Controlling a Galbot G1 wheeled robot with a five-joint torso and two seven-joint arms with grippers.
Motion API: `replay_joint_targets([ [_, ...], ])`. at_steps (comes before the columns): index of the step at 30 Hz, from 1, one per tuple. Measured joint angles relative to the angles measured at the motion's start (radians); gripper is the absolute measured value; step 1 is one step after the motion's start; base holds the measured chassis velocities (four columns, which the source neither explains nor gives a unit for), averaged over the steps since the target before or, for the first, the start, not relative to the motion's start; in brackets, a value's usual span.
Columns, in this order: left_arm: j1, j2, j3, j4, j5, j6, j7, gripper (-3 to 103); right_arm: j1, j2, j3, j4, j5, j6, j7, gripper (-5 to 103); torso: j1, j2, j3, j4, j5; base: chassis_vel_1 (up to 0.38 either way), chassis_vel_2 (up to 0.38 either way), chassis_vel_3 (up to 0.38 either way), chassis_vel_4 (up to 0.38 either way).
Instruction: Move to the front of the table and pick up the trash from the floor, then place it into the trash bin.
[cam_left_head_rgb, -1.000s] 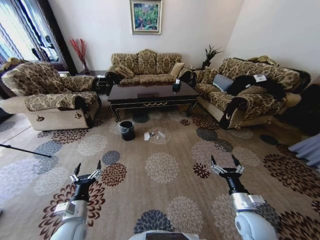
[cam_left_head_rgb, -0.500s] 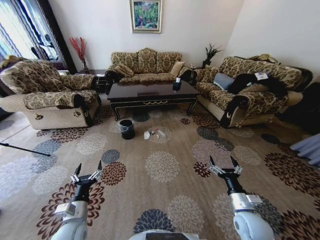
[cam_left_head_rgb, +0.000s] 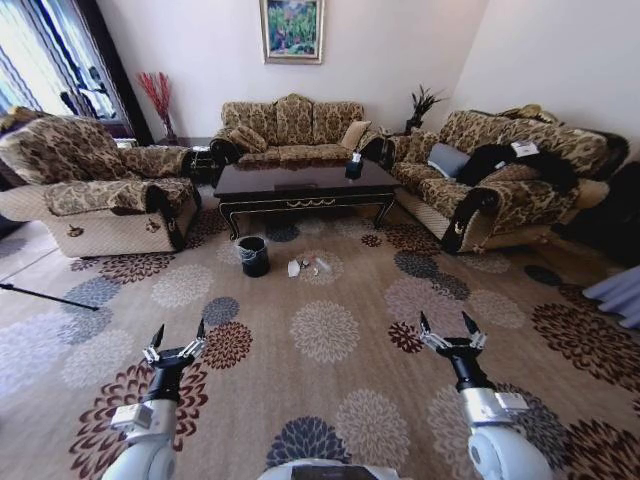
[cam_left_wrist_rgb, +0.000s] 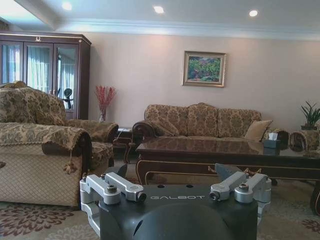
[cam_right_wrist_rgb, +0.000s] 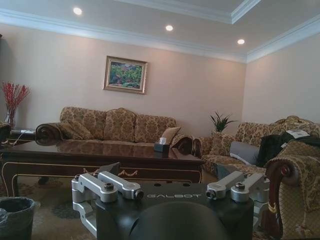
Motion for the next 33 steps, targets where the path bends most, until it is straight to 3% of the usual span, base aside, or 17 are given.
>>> replay_joint_targets([
  [33,0.011,0.005,-0.006,0.004,-0.013,0.001,-0.004,100,-0.007,0.001,0.0,0.003,0.0,0.0,0.002,100,-0.061,-0.142,-0.081,0.0,0.0,0.0,0.0,0.0,0.0],
])
